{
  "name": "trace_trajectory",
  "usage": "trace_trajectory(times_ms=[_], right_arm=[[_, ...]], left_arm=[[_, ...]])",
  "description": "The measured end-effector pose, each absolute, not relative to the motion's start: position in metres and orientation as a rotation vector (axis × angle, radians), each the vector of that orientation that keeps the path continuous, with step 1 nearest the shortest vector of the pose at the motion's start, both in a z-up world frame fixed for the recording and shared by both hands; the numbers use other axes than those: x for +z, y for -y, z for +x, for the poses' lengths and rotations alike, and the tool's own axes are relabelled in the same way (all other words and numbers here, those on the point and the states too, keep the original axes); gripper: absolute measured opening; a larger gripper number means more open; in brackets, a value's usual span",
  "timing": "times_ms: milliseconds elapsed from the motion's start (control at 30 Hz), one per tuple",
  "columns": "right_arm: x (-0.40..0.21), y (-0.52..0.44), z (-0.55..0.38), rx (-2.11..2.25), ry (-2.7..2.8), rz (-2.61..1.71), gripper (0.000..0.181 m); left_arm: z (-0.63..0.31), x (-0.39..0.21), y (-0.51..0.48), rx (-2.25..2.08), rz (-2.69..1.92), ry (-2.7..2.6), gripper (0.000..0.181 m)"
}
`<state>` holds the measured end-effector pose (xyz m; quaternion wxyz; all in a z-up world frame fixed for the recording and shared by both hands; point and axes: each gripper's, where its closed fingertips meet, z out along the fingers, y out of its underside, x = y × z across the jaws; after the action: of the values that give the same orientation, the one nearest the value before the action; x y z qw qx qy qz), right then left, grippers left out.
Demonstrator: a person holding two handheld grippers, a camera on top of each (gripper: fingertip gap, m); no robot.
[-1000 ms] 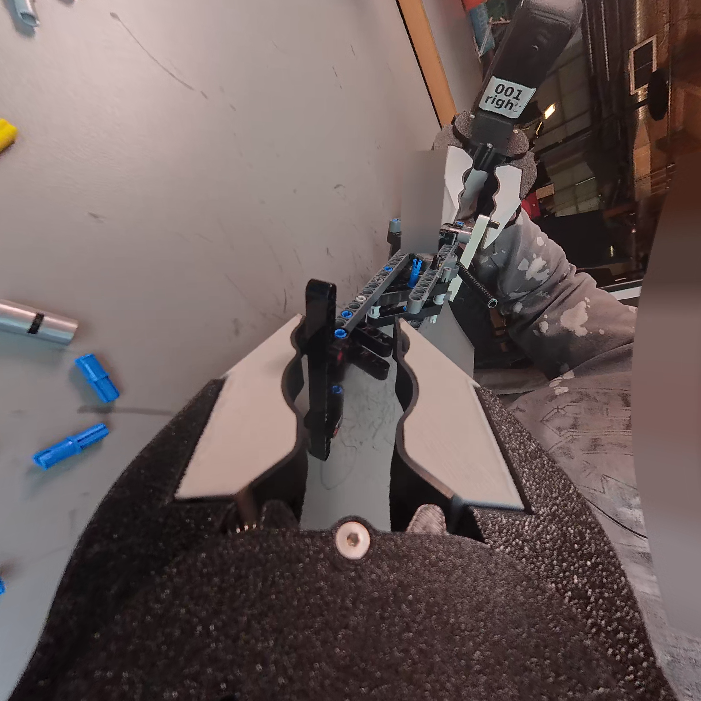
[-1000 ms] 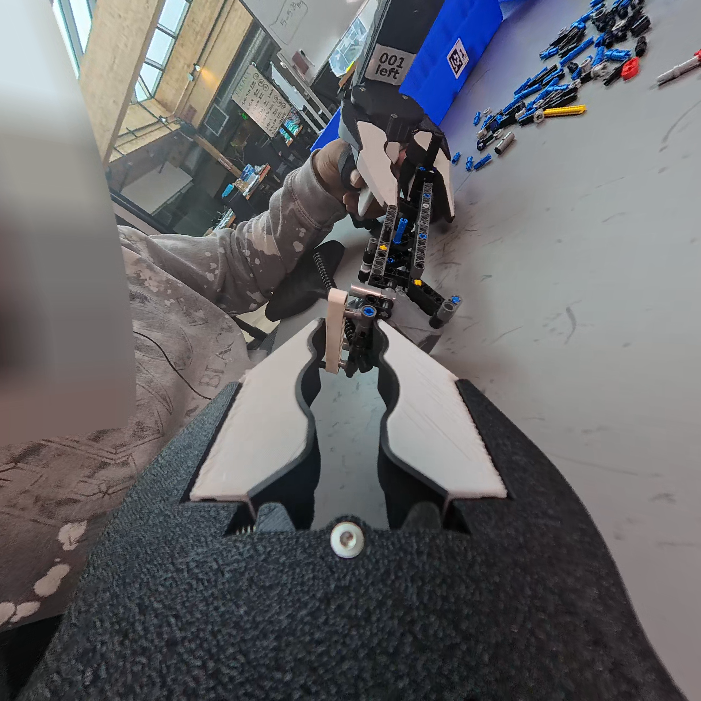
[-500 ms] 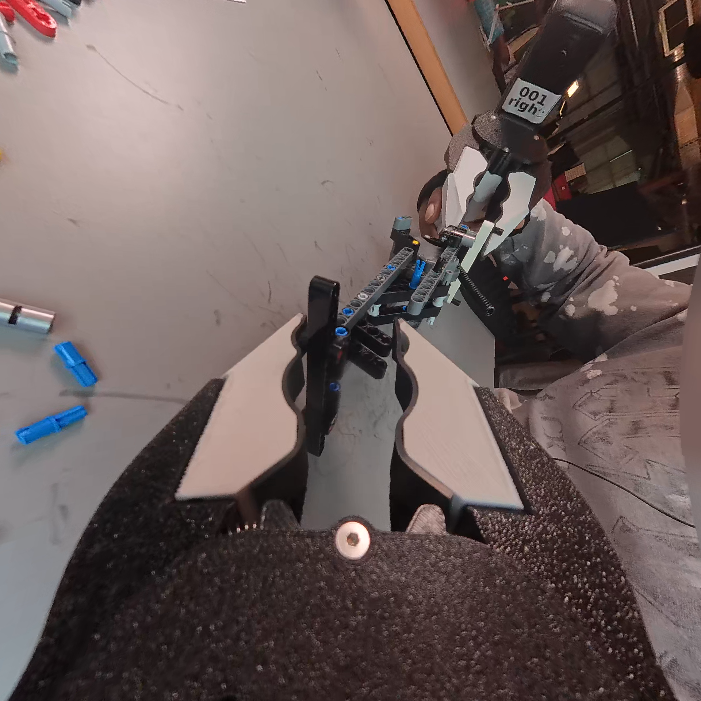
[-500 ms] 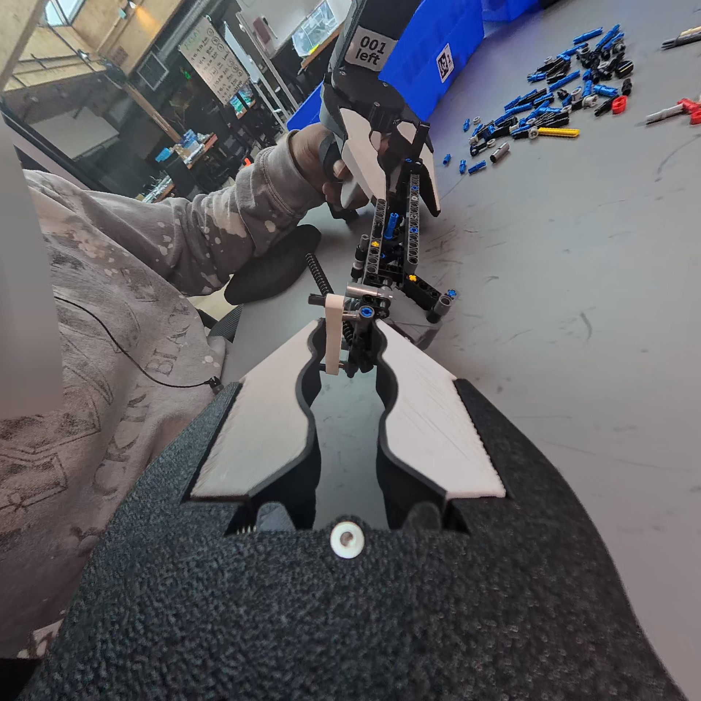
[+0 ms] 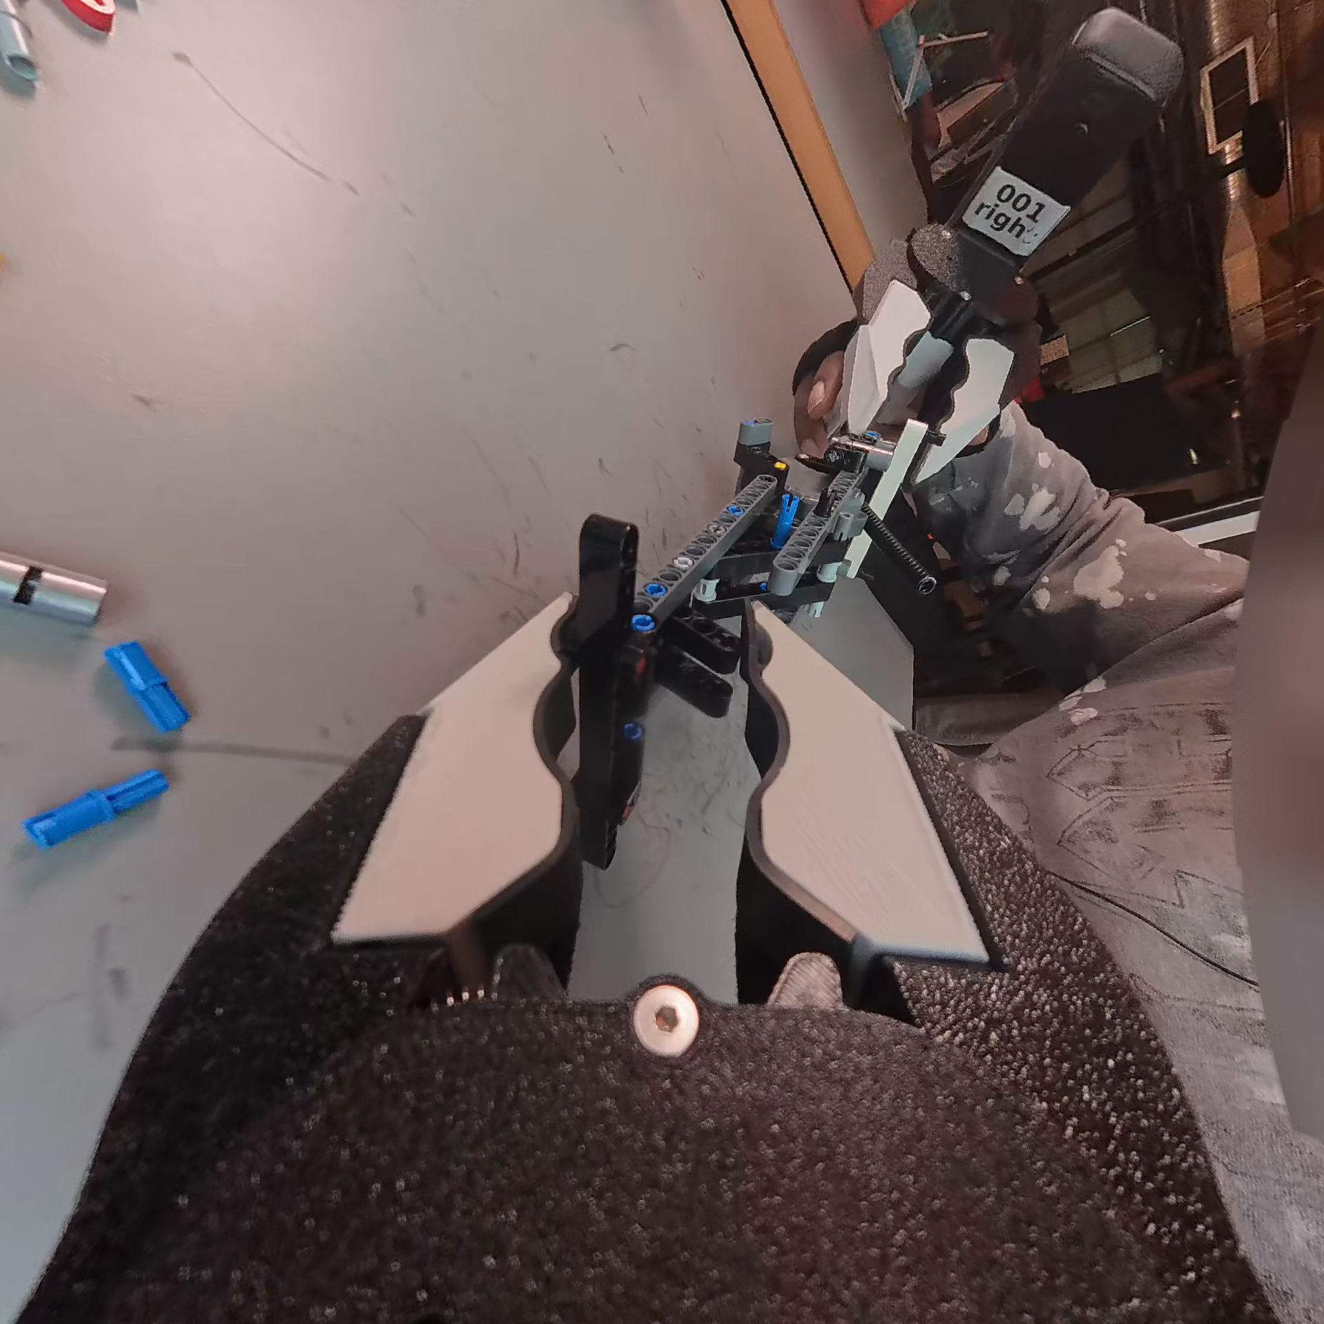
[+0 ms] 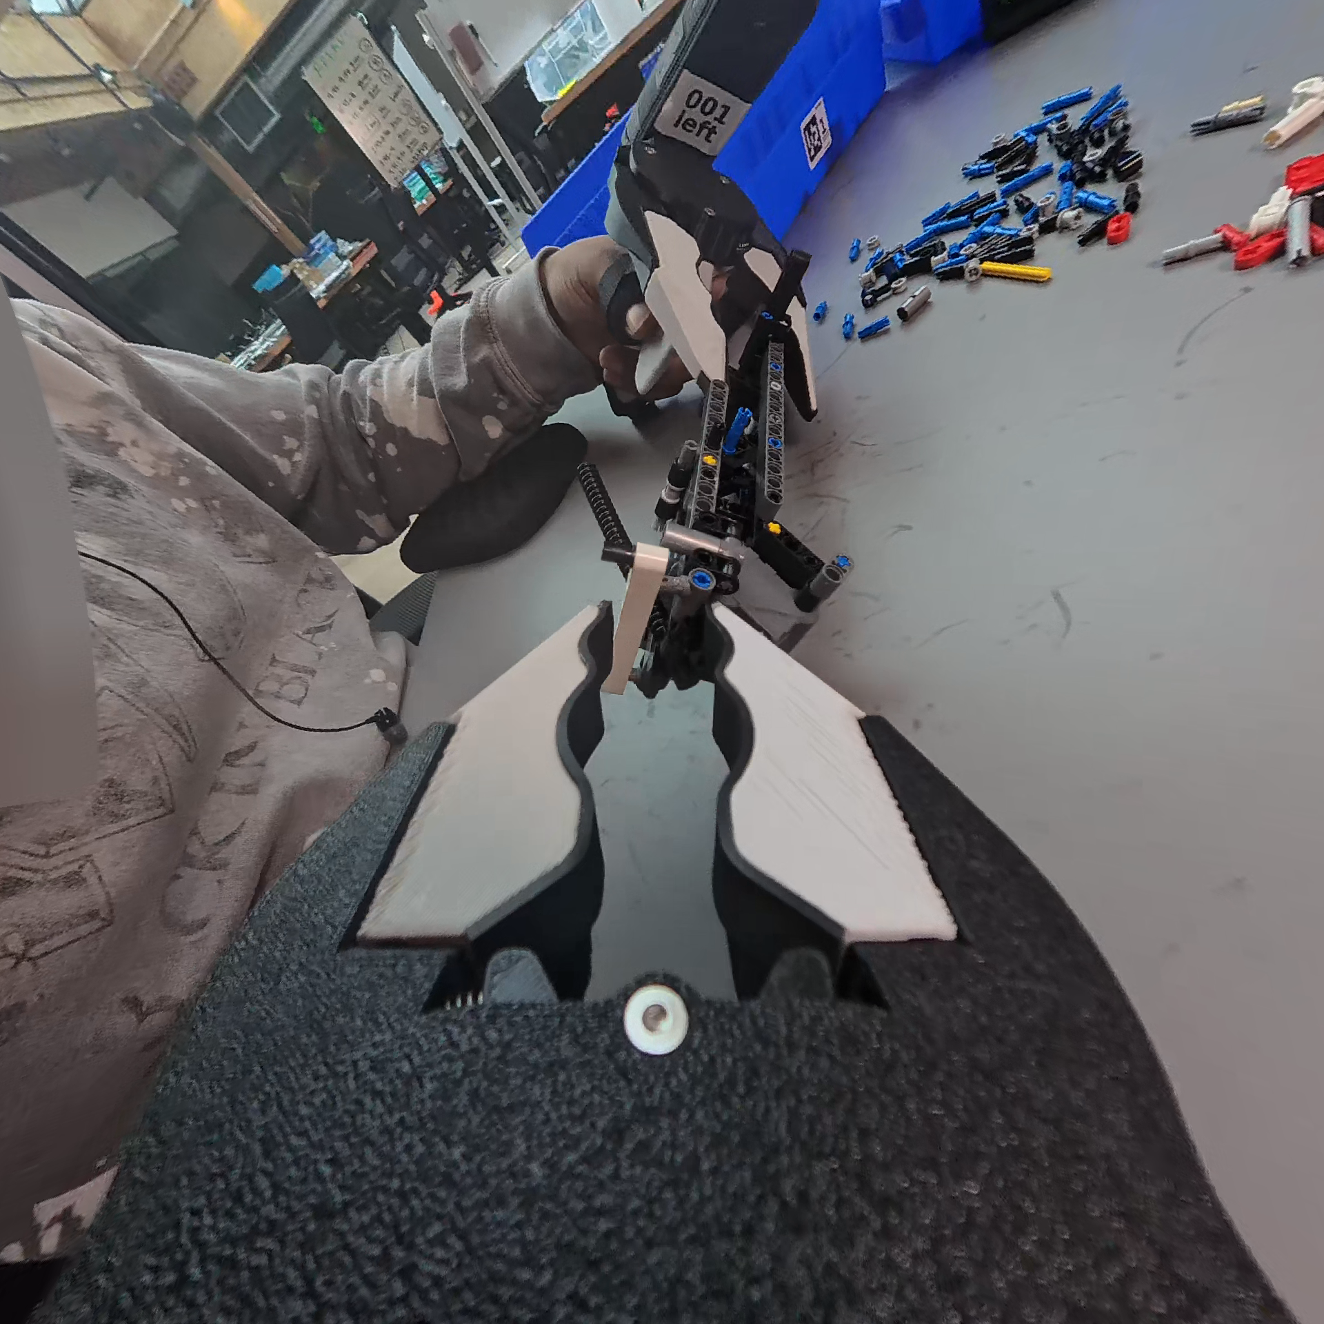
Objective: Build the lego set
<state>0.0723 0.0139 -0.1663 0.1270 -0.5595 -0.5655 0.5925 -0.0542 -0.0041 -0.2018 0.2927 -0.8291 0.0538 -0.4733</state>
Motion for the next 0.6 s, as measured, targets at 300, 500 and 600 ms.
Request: trace_trajectory(times_ms=[300,500,600], right_arm=[[-0.165,-0.019,0.075,1.628,1.588,-1.633,0.019],[-0.157,-0.016,0.072,1.568,1.531,-1.647,0.018],[-0.158,-0.02,0.069,1.51,1.473,-1.711,0.014]], left_arm=[[-0.055,-0.203,0.004,-1.257,-2.214,-0.124,0.045],[-0.056,-0.203,0.003,-1.249,-2.215,-0.111,0.045],[-0.057,-0.203,0.004,-1.248,-2.212,-0.101,0.044]])
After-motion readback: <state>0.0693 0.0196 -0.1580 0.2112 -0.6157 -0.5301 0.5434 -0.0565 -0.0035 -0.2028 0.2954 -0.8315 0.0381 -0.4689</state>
